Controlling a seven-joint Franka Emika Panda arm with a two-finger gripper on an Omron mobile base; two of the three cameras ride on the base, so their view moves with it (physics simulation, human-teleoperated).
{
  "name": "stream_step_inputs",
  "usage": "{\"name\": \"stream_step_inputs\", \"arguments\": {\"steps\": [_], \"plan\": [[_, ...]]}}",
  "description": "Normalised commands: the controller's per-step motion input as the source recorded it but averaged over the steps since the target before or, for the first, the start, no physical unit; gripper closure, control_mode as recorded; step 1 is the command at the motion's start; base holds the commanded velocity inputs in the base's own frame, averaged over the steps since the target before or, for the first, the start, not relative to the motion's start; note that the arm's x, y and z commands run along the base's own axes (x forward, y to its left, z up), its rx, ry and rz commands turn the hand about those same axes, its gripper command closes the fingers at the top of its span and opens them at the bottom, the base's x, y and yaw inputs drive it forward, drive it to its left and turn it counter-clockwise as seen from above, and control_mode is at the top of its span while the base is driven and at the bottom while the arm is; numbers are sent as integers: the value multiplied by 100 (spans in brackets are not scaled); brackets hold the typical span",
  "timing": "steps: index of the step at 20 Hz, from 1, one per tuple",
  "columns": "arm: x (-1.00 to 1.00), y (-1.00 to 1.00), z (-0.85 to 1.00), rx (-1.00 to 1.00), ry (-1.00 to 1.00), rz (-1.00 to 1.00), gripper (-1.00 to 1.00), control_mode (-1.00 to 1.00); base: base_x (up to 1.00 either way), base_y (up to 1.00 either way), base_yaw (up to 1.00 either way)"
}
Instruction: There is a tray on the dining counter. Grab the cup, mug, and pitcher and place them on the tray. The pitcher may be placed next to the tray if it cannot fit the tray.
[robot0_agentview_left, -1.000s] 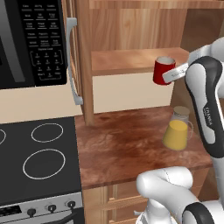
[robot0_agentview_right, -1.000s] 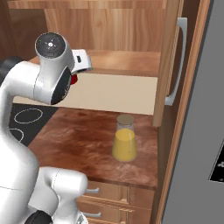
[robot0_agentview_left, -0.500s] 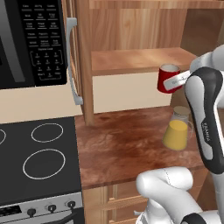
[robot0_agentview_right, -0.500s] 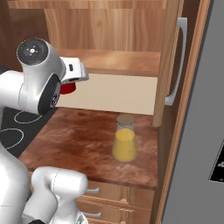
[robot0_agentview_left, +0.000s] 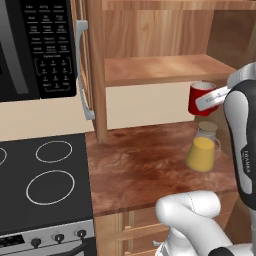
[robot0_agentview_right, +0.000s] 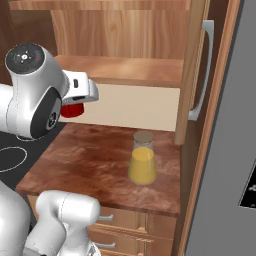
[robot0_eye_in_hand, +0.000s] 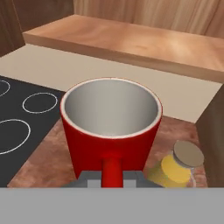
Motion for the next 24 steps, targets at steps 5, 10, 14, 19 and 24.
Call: {"name": "stream_step_inputs", "arguments": {"steps": [5, 10, 14, 19, 24], "plan": [[-18, -5, 0, 0, 2, 0, 100, 100, -34, -5, -1], [0, 0, 0, 0, 0, 0, 100, 100, -81, -1, -1], [0, 0, 0, 0, 0, 0, 100, 100, -98, 0, 0], [0, 0, 0, 0, 0, 0, 100, 100, -44, 1, 26], [0, 0, 0, 0, 0, 0, 100, 100, 0, 14, 78]]}}
